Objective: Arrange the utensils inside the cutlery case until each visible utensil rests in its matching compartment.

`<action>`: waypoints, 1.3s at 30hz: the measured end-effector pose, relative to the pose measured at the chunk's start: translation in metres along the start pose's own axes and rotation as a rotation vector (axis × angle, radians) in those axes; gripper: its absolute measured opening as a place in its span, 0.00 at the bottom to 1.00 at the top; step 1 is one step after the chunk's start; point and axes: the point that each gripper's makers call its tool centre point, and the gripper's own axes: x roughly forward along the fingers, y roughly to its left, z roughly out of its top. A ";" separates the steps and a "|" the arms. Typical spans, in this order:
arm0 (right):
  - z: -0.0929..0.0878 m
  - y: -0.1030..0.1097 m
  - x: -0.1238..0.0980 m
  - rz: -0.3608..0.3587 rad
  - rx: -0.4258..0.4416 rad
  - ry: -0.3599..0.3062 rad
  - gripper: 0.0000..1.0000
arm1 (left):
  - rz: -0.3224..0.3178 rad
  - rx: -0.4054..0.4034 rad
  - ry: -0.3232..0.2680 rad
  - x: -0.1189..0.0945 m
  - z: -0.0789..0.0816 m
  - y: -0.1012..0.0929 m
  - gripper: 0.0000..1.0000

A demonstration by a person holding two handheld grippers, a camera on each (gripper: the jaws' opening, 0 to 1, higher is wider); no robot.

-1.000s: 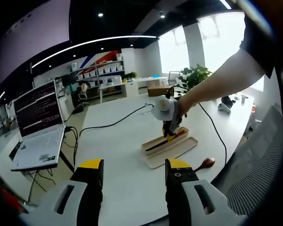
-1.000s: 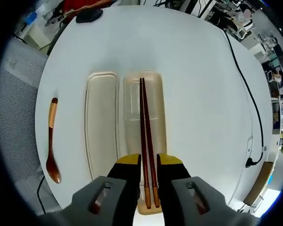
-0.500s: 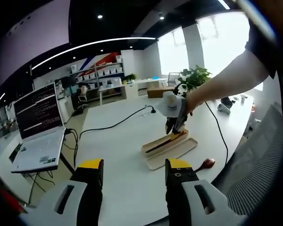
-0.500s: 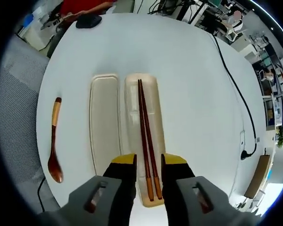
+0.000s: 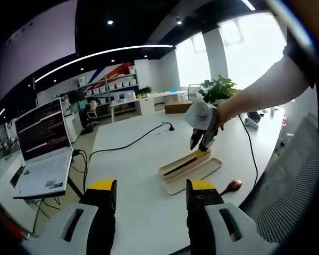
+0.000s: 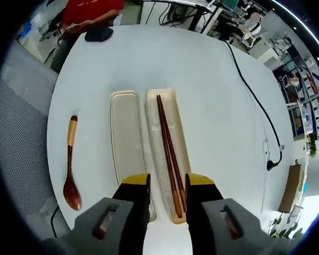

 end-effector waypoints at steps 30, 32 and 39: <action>-0.056 0.045 -0.015 0.002 0.093 0.030 0.24 | -0.025 0.050 -0.001 -0.001 0.000 -0.007 0.54; -0.052 0.050 -0.018 0.011 0.088 0.014 0.25 | -0.025 0.049 0.000 0.000 0.000 -0.007 0.54; -0.048 0.068 -0.016 0.057 0.098 -0.014 0.24 | -0.021 0.046 0.000 0.001 0.000 -0.007 0.54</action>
